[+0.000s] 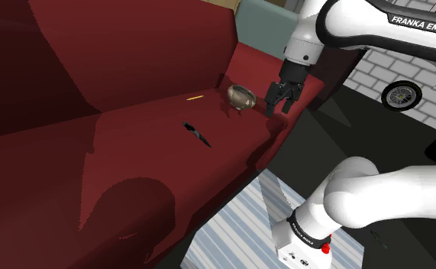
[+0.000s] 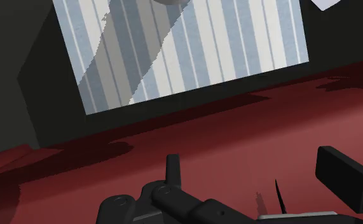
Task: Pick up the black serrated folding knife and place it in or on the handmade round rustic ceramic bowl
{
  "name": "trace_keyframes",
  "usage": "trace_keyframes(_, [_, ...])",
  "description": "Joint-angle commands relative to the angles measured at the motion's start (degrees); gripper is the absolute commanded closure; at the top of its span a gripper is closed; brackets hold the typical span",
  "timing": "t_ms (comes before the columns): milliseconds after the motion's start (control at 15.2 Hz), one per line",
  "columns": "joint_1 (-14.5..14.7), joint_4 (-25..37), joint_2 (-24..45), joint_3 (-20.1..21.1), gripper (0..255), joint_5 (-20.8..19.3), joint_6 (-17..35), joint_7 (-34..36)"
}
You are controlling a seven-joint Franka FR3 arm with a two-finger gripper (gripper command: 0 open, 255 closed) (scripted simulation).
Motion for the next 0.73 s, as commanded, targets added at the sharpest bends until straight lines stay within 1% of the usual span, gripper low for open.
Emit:
trace_keyframes(0, [0.0, 0.0, 0.0, 0.0, 0, 0.0, 0.0, 0.0])
trace_keyframes(330, [1.7, -1.3, 7.7, 0.6, 0, 1.0, 10.7, -1.2])
trace_keyframes(660, [3.4, -0.5, 16.8, 1.3, 0, 2.1, 20.7, -2.6])
